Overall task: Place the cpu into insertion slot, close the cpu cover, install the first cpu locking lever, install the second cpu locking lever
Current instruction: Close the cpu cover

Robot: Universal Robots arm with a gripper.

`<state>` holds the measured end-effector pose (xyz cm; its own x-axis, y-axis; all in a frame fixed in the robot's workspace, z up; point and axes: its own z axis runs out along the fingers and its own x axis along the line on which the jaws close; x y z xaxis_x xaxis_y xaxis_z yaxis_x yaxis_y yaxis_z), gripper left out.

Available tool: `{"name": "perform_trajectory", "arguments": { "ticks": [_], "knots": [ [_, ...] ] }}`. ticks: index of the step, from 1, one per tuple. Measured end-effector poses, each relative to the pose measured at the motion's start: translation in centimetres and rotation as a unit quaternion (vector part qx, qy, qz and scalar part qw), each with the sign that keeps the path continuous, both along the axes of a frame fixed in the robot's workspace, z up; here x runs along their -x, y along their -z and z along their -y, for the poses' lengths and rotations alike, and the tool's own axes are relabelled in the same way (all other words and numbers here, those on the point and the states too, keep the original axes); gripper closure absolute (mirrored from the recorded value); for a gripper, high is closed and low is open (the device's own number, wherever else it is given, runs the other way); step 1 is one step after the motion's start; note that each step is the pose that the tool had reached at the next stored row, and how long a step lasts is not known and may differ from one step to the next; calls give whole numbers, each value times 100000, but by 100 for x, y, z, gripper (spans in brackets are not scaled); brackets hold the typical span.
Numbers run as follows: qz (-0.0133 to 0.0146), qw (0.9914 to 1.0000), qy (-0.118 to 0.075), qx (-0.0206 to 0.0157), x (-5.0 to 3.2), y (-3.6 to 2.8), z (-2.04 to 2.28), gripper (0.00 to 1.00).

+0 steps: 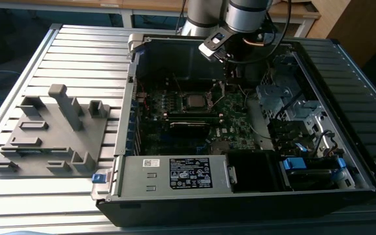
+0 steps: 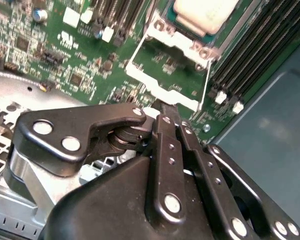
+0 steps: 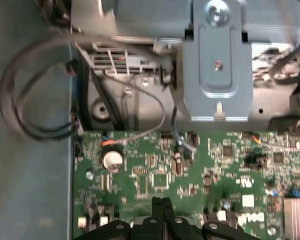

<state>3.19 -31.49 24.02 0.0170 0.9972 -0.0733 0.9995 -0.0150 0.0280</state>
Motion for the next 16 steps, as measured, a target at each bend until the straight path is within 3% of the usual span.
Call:
{"name": "perform_trajectory", "arguments": {
  "ticks": [10,14,16],
  "knots": [
    [1676,99986,5,-7,328,0,1,90],
    [2189,99976,8,2,424,0,1,90],
    [2301,99974,4,-4,450,0,0,90]
  ]
}}
